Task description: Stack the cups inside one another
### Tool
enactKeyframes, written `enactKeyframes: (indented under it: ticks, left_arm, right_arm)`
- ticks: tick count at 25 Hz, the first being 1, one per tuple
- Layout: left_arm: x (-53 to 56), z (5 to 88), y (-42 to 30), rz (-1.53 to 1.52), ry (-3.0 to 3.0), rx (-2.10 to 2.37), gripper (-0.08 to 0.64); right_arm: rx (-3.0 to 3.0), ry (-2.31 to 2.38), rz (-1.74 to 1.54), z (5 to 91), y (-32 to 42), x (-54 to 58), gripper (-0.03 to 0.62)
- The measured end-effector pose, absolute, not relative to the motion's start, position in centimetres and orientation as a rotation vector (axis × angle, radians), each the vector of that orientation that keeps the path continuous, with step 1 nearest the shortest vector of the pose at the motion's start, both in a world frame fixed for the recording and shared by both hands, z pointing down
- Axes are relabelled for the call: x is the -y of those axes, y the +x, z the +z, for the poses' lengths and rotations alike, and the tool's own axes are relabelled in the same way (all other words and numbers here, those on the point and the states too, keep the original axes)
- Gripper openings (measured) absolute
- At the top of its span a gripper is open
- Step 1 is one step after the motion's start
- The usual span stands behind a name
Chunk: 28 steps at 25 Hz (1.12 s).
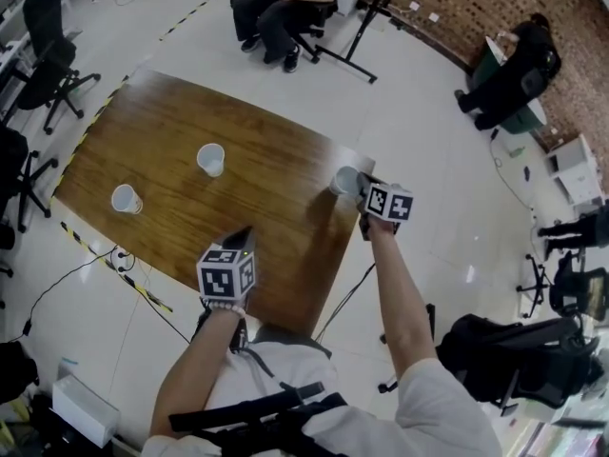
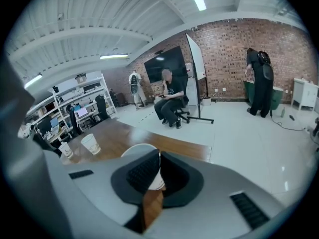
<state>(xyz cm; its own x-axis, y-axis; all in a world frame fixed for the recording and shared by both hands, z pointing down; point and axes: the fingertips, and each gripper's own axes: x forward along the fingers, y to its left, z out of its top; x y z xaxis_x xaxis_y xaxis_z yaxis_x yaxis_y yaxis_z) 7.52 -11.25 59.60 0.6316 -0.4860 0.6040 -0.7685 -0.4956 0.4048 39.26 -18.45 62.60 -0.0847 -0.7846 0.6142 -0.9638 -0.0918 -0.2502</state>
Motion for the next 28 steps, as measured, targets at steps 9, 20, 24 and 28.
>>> enactKeyframes:
  ticks: [9,20,24,28]
  left_arm:
    - [8.5,59.9,9.3,0.542,2.18,0.946,0.0]
    - [7.3,59.9,8.5,0.545,2.179,0.934,0.0]
    - [9.0,59.8,8.0,0.558,2.202,0.911,0.0]
    - [11.2,59.4,7.2,0.566,2.219,0.887,0.0]
  right_arm:
    - [2.027,1.861,0.929,56.4,38.1,15.2,0.011]
    - [2.241,1.801,0.838,47.9,30.9,15.6,0.011]
    - [2.267,1.783,0.81,46.3,28.8,17.4,0.011]
    - [2.276,1.761,0.84,46.3,26.6,19.4,0.011]
